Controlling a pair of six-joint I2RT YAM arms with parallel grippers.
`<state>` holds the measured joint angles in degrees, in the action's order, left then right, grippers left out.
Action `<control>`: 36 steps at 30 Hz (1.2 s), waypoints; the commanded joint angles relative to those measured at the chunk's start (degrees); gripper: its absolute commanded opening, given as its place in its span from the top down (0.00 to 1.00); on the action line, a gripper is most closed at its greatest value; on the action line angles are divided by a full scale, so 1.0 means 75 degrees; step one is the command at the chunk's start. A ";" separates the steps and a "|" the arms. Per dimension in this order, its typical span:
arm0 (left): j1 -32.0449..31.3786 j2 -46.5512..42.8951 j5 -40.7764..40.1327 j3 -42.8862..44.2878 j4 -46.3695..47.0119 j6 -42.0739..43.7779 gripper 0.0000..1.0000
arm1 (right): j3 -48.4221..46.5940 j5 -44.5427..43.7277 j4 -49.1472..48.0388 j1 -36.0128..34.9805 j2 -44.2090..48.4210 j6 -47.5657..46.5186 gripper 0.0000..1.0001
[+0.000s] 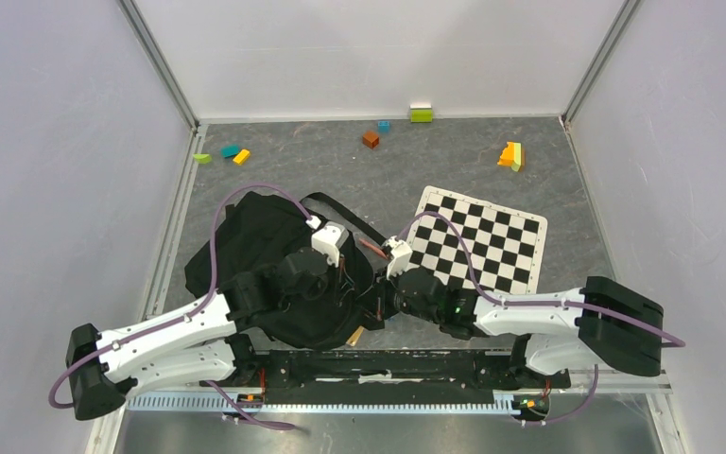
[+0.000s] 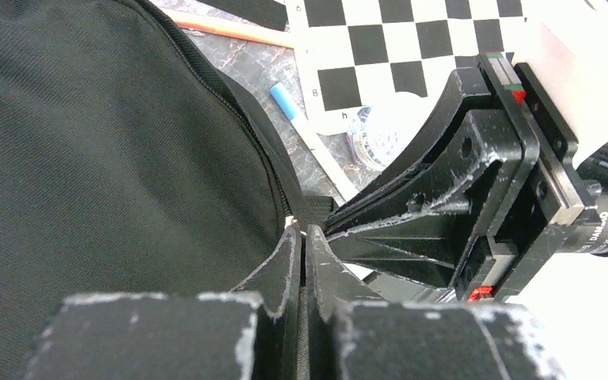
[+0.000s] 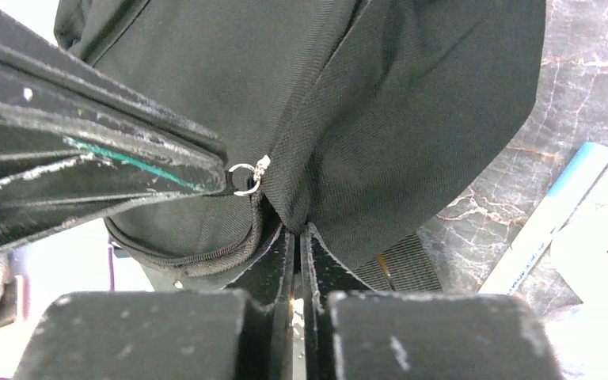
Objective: Pack the student bag
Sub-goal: Zip the student bag at the center of the board.
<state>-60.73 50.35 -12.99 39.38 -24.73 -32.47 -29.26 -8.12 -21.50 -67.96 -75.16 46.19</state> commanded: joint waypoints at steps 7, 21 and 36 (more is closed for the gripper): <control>0.0012 0.0173 0.0853 0.0283 0.0322 0.0994 0.98 | -0.0084 -0.0239 0.0972 0.0252 0.1283 -0.0667 1.00; 0.0008 0.0048 0.1260 0.0212 0.0299 0.0991 0.98 | -0.0267 0.1340 0.1513 0.1709 0.1698 -0.1393 0.37; 0.0007 0.0103 0.1217 0.0091 0.0402 0.0795 0.98 | -0.1393 0.1469 0.0351 0.1878 0.0207 -0.0517 0.31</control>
<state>-60.49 51.59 -5.37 39.48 -22.20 -26.50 -35.97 3.46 -12.88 -54.11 -71.61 40.36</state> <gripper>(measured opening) 0.042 0.691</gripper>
